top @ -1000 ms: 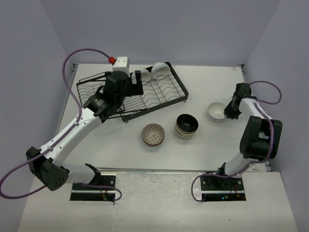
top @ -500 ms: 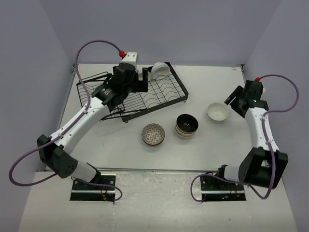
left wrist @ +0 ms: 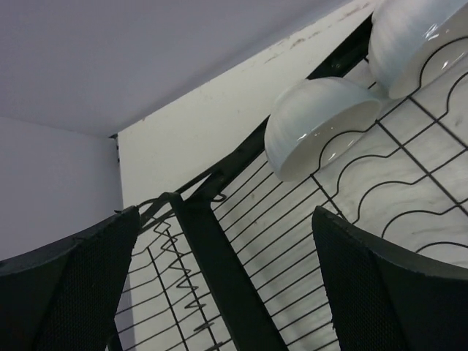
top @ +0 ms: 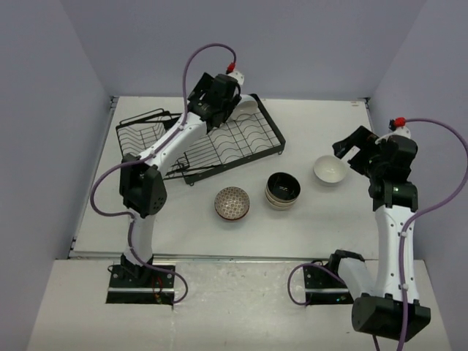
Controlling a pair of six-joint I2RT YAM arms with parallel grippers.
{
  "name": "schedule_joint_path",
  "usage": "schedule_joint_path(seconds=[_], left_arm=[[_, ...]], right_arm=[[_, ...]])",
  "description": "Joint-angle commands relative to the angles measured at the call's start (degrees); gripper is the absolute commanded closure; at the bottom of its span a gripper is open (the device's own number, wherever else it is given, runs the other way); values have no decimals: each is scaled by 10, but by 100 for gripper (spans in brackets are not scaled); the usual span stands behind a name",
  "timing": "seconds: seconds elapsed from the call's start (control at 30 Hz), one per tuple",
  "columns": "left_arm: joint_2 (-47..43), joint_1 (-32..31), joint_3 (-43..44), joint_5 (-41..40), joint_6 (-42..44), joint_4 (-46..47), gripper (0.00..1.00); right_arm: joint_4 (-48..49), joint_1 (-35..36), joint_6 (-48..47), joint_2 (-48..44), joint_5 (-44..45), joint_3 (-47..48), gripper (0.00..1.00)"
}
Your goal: Unload the bowls from the dish rack
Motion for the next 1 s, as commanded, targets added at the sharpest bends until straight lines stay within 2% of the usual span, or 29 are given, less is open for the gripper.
schedule_joint_path(seconds=[0.0, 0.07, 0.23, 0.3, 0.37, 0.6, 0.77, 0.97], left_arm=[[40, 10, -20, -40, 175, 98, 0], [51, 23, -32, 2, 189, 138, 0], [87, 34, -27, 20, 214, 217, 4], [112, 40, -15, 16, 223, 223, 7], [133, 51, -9, 15, 222, 231, 17], [163, 65, -10, 29, 206, 242, 24], [145, 65, -53, 35, 189, 274, 24], [118, 65, -64, -21, 151, 313, 18]], right_arm=[[14, 2, -12, 13, -77, -6, 1], [7, 2, -16, 24, -79, 2, 1], [20, 2, -19, 18, -92, -4, 1], [15, 2, -22, 15, -88, 1, 1], [13, 2, -24, 7, -84, 5, 1], [20, 2, -25, -9, -80, 7, 1], [27, 3, -23, -3, -77, 3, 1], [27, 2, -22, 0, -88, 4, 1]])
